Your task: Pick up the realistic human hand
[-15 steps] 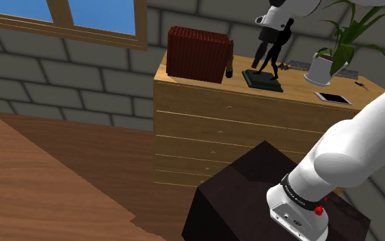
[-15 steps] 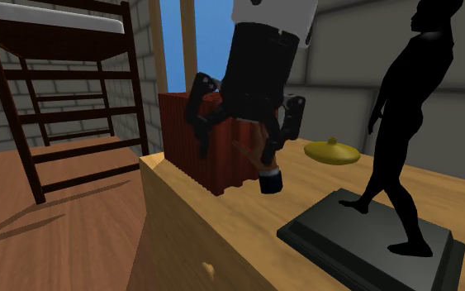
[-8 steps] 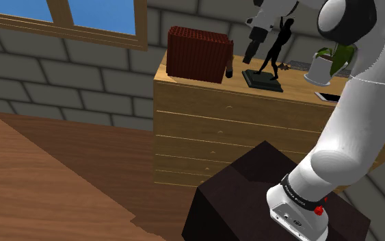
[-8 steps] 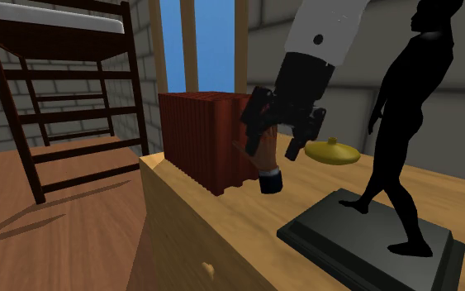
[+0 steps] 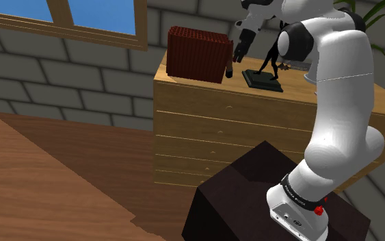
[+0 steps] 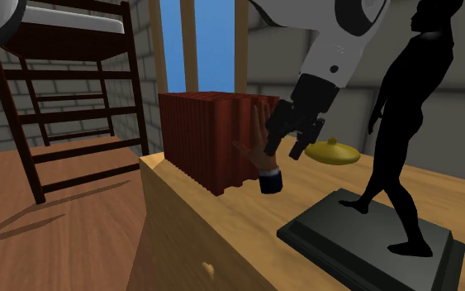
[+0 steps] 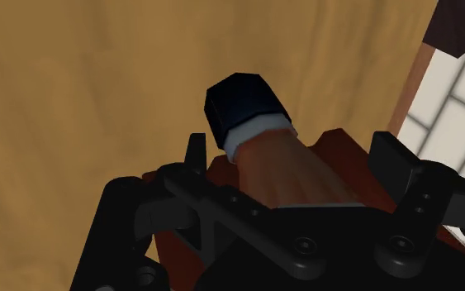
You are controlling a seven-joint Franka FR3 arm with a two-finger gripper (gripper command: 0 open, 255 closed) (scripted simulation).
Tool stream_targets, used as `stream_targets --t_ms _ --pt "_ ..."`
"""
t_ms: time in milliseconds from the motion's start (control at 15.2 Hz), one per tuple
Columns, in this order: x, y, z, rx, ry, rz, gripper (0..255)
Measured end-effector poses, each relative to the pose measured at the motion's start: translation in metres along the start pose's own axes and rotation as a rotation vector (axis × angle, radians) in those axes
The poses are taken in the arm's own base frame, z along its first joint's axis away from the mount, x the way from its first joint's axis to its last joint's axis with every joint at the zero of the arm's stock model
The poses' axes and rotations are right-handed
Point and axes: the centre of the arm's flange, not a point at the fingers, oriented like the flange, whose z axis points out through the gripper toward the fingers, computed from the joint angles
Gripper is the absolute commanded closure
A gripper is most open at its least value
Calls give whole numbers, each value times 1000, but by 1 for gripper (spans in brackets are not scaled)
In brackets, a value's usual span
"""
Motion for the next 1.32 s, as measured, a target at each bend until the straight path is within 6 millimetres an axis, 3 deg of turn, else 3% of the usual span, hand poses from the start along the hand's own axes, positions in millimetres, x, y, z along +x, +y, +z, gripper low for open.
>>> stream_targets --t_ms 396,462,1122,1320 --pt "-6 12 28 3 1 -5 0" --pt "-6 13 29 3 1 -5 255" --pt "-7 13 29 -1 1 -5 255" --pt "-7 10 21 2 -2 0 255"
